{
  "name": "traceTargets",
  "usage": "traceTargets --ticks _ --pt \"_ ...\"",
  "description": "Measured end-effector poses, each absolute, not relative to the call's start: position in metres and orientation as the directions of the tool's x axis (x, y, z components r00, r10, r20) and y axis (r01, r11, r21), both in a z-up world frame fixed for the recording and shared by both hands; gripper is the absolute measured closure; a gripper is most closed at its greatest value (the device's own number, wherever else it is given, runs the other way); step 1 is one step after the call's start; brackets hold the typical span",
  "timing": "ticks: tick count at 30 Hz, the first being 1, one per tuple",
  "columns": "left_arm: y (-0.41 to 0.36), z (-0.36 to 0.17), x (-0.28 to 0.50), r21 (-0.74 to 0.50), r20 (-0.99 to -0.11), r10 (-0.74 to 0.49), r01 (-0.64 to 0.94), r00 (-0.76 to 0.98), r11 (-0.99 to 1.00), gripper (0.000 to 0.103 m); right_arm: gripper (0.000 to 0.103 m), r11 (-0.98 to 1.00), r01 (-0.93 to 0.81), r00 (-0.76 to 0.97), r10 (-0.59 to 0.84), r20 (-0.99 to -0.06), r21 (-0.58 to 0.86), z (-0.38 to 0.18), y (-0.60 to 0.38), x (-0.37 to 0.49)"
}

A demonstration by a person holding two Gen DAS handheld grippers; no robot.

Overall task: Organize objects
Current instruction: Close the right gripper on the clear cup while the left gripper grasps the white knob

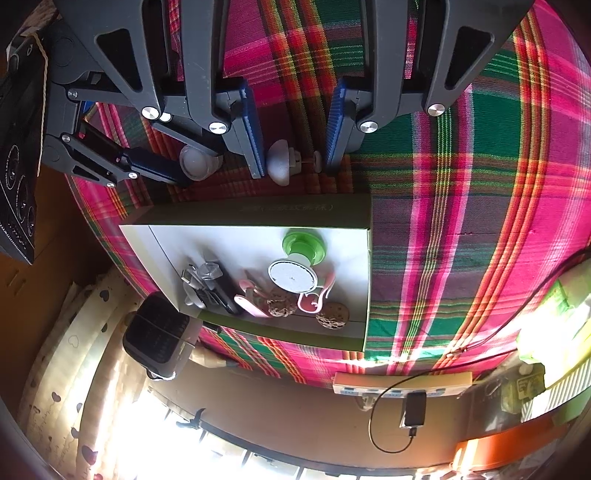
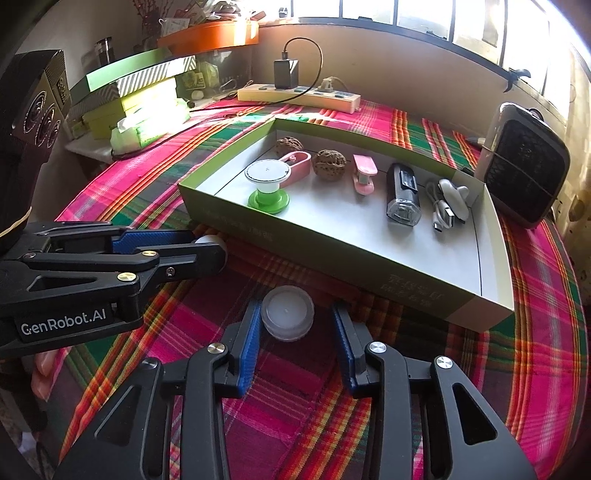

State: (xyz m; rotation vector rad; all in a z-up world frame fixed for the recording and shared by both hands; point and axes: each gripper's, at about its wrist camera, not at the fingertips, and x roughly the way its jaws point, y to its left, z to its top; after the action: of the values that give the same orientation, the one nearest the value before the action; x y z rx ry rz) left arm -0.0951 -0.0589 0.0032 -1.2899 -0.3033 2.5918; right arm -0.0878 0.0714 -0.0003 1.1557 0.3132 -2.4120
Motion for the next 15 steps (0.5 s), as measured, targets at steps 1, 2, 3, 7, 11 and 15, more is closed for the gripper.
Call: traceTargets --ticks 1,2,3,7,11,15 --pt "-0.0589 0.0031 -0.0951 -0.284 -0.755 0.295 -0.113 -0.586 -0.952 0.073 0.069 -0.875 0.483 -0.551 -0.293 -0.781 -0.013 -0.0003 0.0712 -0.0877" --pt "-0.0589 0.0031 -0.0951 -0.284 -0.755 0.294 -0.113 -0.586 -0.952 0.073 0.072 -0.875 0.485 -0.551 -0.294 -0.781 -0.013 -0.0003 0.0712 -0.0876" --pt "-0.0586 0.0032 -0.0952 -0.283 -0.755 0.294 -0.113 -0.586 -0.952 0.073 0.072 -0.874 0.486 -0.55 -0.295 -0.781 -0.012 -0.0003 0.0713 -0.0874" --pt "-0.058 0.0032 -0.0951 -0.28 -0.755 0.292 -0.114 -0.587 -0.953 0.073 0.074 -0.873 0.487 -0.55 -0.295 -0.781 -0.013 0.0002 0.0709 -0.0873" --pt "-0.0577 0.0029 -0.0951 -0.276 -0.755 0.289 -0.113 -0.589 -0.954 0.073 0.074 -0.874 0.487 -0.55 -0.297 -0.781 -0.01 0.0004 0.0709 -0.0868" --pt "-0.0569 0.0038 -0.0948 -0.269 -0.755 0.283 -0.115 -0.592 -0.956 0.073 0.074 -0.874 0.486 -0.55 -0.297 -0.78 -0.01 0.0002 0.0711 -0.0869"
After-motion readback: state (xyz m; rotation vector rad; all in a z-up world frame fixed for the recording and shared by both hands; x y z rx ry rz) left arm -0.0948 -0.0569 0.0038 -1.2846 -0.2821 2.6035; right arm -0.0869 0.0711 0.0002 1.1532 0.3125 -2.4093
